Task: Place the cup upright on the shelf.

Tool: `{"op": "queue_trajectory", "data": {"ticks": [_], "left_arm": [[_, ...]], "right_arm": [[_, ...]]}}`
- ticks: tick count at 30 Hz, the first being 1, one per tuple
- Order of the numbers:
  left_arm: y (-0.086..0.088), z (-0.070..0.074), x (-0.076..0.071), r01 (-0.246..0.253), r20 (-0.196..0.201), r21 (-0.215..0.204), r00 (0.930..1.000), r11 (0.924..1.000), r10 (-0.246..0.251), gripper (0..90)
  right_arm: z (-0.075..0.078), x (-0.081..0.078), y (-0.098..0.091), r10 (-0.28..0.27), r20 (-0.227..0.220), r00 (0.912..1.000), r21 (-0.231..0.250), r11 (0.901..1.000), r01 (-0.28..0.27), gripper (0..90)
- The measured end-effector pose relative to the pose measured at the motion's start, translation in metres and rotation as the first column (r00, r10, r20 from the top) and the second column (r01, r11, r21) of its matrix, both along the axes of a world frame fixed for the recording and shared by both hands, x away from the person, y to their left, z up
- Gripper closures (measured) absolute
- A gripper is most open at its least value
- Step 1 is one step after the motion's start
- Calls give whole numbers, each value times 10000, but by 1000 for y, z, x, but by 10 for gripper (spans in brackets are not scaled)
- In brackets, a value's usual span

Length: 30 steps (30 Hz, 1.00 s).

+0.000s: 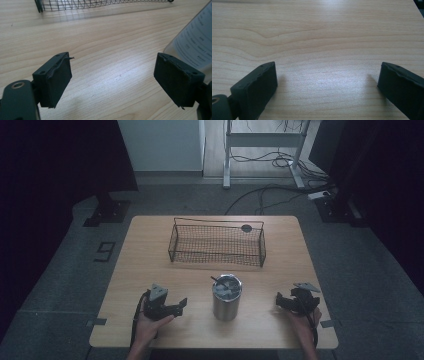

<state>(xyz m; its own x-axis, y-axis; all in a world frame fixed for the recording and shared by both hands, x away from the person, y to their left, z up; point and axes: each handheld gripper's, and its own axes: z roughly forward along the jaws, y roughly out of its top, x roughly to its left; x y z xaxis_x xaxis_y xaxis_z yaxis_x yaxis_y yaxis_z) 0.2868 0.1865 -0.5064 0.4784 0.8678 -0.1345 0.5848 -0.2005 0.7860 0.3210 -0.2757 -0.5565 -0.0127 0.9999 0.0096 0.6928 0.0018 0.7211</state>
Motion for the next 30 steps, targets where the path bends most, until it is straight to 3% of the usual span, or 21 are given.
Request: {"op": "queue_trajectory", "data": {"ticks": [16,22,30], "left_arm": [[-15,11,-7,609,381,-83,9974,9981,-605,145],[-25,18,-11,1205,463,-393,9919,9919,-1187,121],[-36,30,-12,1532,652,-681,9867,9858,-1488,90]], "right_arm": [[0,-1,0,86,74,9999,3,10000,-86,54],[0,-2,0,61,85,9999,5,10000,-61,59],[0,-2,0,61,87,9999,6,10000,-61,60]]}}
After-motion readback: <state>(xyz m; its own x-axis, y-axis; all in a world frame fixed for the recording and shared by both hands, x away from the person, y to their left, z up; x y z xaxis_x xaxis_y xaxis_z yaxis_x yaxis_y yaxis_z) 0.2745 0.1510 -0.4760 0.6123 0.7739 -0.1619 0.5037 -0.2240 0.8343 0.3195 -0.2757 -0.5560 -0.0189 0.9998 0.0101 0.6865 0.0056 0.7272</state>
